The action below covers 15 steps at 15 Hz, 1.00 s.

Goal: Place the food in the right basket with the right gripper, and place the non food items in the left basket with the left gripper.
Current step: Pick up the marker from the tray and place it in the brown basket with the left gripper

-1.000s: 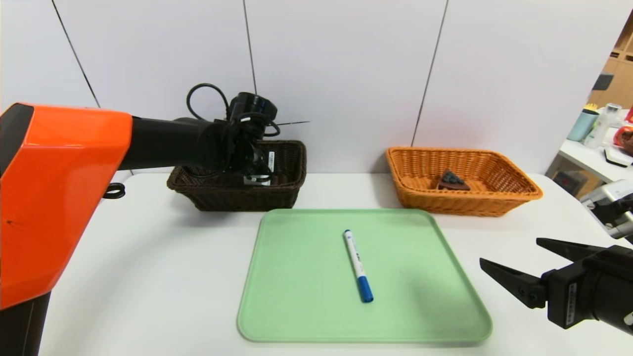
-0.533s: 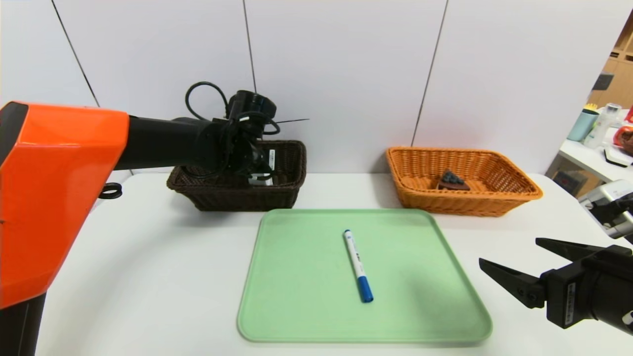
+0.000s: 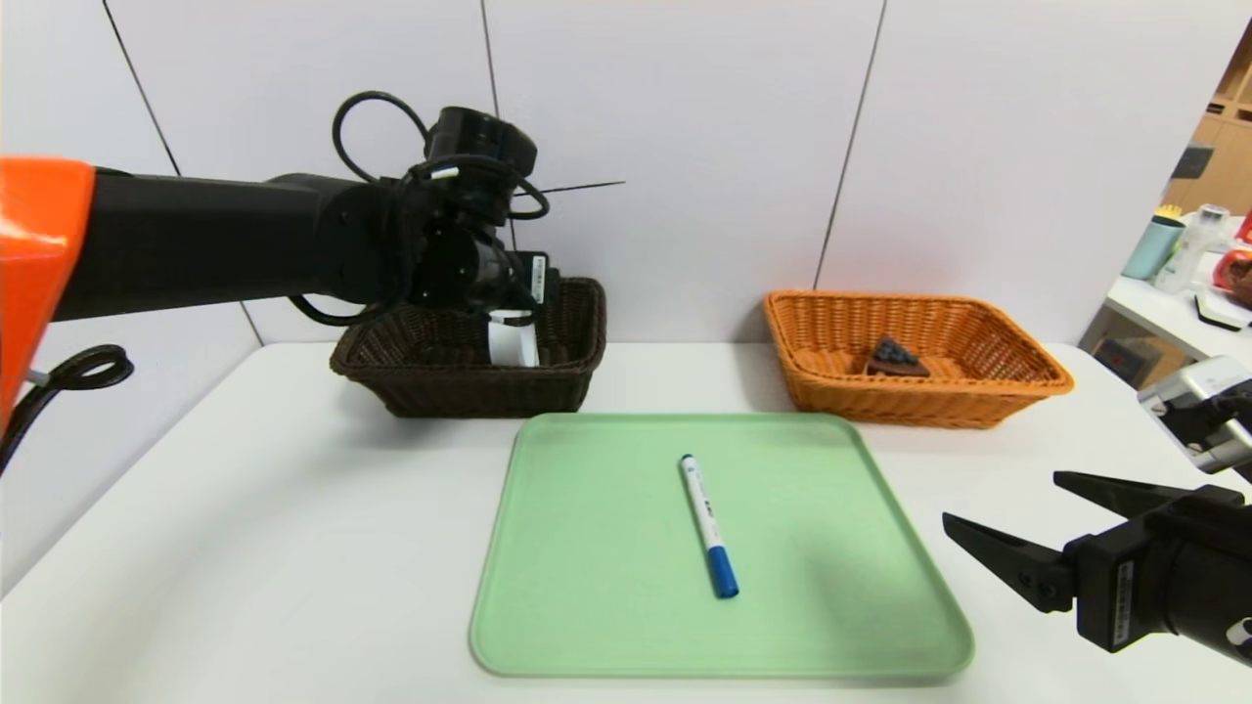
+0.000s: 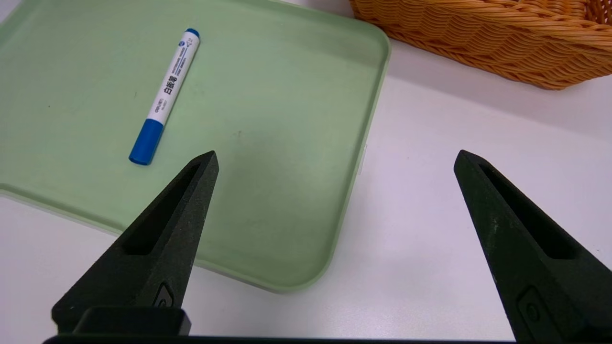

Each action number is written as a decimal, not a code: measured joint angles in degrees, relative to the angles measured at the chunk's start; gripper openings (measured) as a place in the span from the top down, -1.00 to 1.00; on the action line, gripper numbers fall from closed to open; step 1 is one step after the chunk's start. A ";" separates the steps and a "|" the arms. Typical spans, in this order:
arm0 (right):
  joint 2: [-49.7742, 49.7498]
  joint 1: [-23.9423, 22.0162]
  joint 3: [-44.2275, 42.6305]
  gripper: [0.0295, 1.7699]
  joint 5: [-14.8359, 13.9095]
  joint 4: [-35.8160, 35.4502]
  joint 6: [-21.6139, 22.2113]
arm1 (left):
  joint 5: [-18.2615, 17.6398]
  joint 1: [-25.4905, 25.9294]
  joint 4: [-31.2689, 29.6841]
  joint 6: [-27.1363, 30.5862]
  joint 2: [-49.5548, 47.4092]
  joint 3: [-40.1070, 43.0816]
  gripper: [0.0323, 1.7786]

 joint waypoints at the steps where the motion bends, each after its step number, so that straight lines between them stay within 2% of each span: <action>1: 0.00 0.05 0.00 -0.92 -0.04 0.00 -0.06 | 0.02 -1.16 2.07 -0.09 -1.54 0.27 -0.81; 6: -0.02 0.09 -0.09 -0.92 -0.35 0.00 -0.02 | 0.16 -8.30 10.81 -1.77 -7.41 0.11 -0.86; 10: -0.02 0.11 -0.17 -0.92 -0.41 0.00 -0.02 | 0.07 -14.46 18.09 -8.35 -9.73 0.22 -0.88; 15: -0.02 0.11 -0.26 -0.92 -0.48 -0.02 -0.04 | -0.24 -19.80 23.80 -14.08 -10.19 0.24 -0.89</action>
